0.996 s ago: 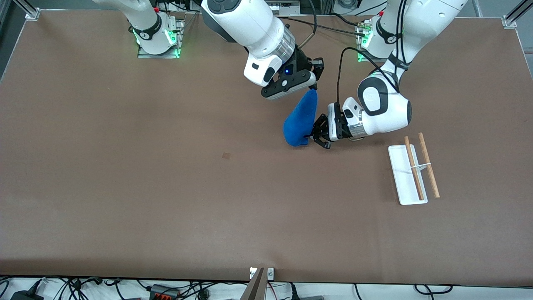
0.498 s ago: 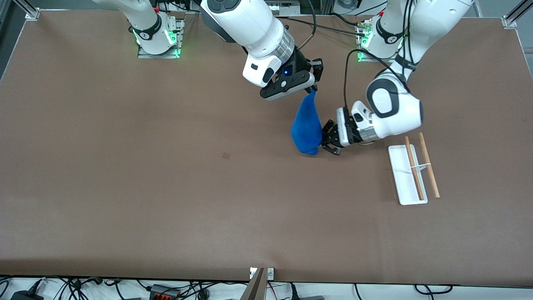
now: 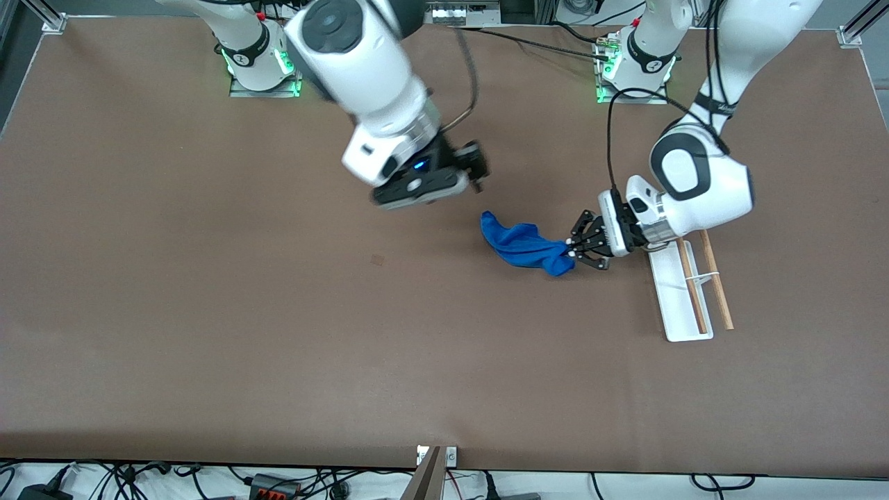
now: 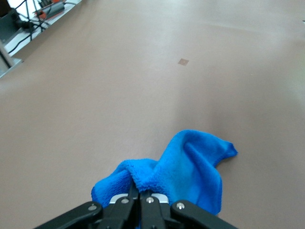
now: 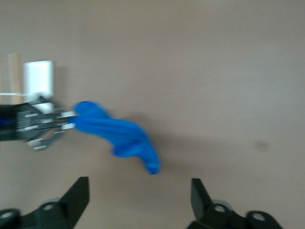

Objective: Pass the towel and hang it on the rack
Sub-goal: 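Carry the towel with the left gripper while the right gripper releases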

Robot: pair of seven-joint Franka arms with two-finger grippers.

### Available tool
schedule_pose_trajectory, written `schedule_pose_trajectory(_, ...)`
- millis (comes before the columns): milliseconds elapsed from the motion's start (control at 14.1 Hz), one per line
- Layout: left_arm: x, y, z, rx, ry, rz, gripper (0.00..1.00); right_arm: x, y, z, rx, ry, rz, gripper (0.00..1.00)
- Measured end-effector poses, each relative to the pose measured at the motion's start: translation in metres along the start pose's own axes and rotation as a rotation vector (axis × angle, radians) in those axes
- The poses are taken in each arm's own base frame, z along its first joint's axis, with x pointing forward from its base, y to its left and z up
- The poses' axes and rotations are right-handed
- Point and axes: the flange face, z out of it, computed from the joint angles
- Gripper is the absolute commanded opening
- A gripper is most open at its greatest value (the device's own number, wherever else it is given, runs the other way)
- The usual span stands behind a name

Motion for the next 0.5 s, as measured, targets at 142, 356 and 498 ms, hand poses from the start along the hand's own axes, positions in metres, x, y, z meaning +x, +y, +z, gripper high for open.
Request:
schedule_pose_trajectory(142, 0.005, -0.004, -0.029, -0.003, -0.057, -0.034, 0.00, 0.019, 0.043, -0.007, -0.100, -0.001, 0.021, 1.00)
schedule_pose_trajectory(356, 0.006, -0.006, -0.081, -0.022, -0.199, -0.156, 0.00, 0.044, 0.103, -0.016, -0.188, -0.018, 0.070, 1.00)
schedule_pose_trajectory(498, 0.011, -0.006, -0.114, -0.021, -0.282, -0.267, 0.00, 0.059, 0.151, -0.023, -0.221, -0.052, 0.132, 1.00)
